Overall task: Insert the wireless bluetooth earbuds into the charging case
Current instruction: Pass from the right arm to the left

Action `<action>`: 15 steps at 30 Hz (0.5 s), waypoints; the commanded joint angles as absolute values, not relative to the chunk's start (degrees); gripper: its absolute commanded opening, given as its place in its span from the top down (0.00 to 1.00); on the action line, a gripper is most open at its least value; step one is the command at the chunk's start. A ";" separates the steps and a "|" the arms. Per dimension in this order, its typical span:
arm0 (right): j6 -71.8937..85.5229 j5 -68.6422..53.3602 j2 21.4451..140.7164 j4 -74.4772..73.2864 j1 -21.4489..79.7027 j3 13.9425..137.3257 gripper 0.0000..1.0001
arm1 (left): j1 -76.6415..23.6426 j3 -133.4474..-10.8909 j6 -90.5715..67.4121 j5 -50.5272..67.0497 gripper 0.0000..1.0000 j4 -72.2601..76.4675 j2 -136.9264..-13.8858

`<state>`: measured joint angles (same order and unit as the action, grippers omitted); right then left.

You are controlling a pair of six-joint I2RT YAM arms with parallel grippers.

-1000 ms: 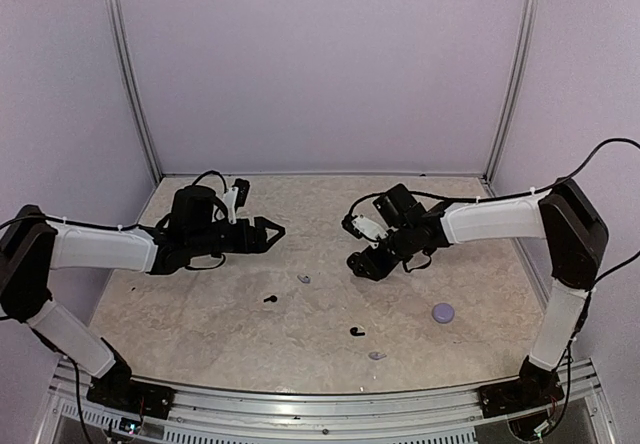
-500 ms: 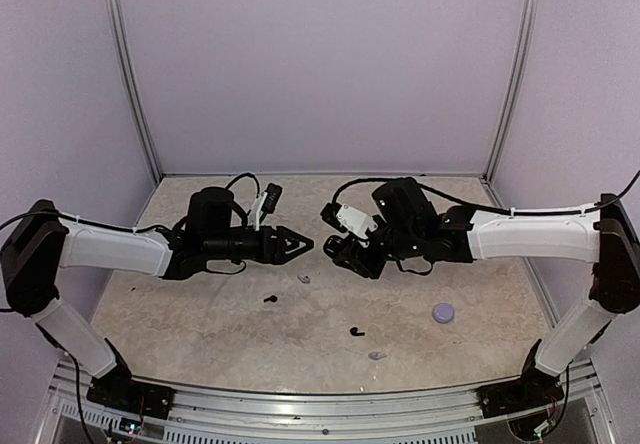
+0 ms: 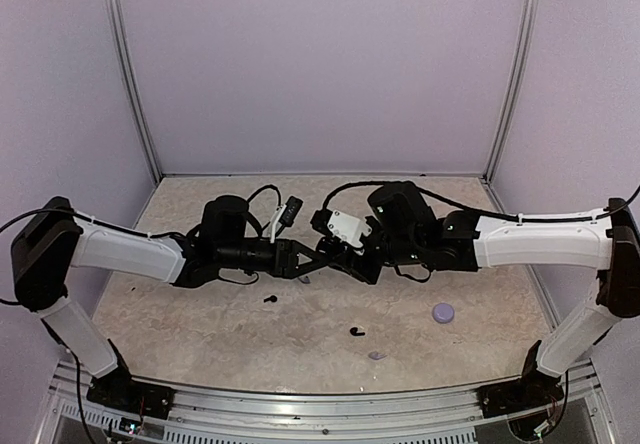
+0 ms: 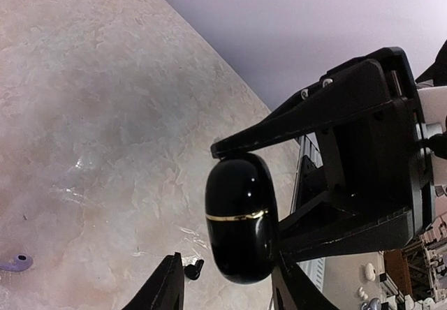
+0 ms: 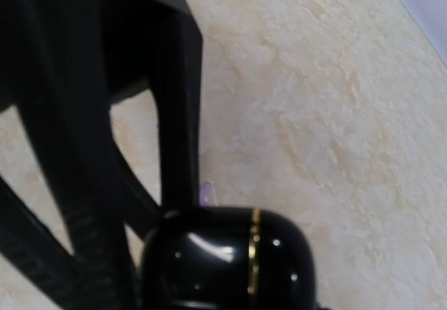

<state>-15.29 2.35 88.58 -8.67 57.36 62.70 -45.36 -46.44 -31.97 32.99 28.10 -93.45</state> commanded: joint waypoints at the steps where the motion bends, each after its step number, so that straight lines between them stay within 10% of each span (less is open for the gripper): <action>1: -16.51 3.04 86.66 -6.75 58.67 61.89 0.56 | -45.79 -48.56 -32.51 34.78 0.57 30.93 -94.65; 15: -17.84 4.43 86.79 -7.75 59.94 61.42 0.57 | -45.79 -52.05 -31.41 32.69 0.52 26.48 -94.78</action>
